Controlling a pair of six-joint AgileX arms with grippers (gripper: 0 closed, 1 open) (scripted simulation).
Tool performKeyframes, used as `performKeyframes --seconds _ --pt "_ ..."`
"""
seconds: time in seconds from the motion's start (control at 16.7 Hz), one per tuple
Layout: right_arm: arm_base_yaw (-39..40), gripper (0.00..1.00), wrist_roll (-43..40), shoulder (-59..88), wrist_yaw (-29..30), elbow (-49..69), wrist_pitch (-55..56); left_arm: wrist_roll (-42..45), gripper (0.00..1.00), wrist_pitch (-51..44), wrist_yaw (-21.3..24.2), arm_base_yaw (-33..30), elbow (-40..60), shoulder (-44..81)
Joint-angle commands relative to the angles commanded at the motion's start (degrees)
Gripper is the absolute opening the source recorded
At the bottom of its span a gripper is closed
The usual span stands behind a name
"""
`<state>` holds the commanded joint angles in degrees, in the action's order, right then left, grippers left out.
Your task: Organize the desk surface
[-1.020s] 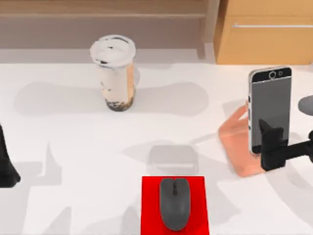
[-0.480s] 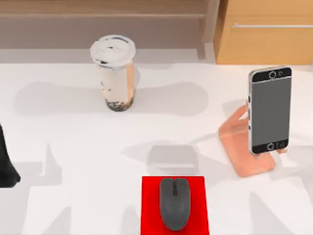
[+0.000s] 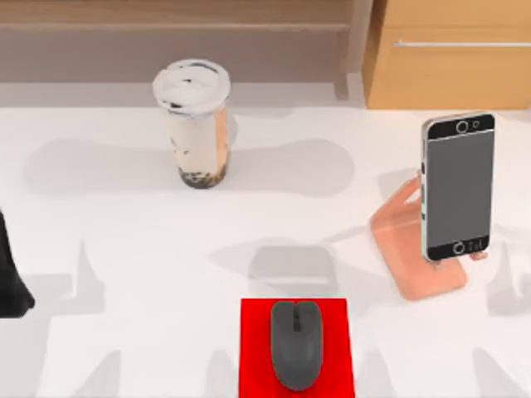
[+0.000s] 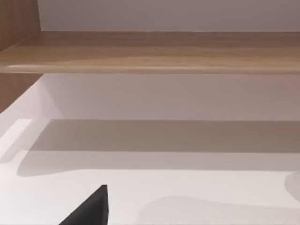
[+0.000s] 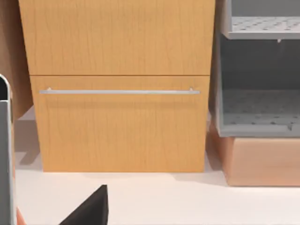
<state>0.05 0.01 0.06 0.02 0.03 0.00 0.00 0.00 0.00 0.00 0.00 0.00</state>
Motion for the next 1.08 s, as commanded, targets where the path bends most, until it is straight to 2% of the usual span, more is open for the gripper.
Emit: performKeyframes --seconds 0.36,0.54,0.78,1.08 --pt "0.0 1.00 0.0 -0.1 0.0 0.0 0.0 0.0 1.00 0.3 -0.2 -0.2 0.0 0.5" --pt "0.0 1.00 0.0 -0.1 0.0 0.0 0.0 -0.2 1.00 2.9 -2.0 -2.6 -0.2 5.5" --pt "0.0 1.00 0.0 -0.1 0.0 0.0 0.0 -0.6 1.00 10.3 -6.1 -9.2 0.0 19.6" --pt "0.0 1.00 0.0 -0.1 0.0 0.0 0.0 -1.1 1.00 24.6 -12.8 -19.7 2.4 44.9"
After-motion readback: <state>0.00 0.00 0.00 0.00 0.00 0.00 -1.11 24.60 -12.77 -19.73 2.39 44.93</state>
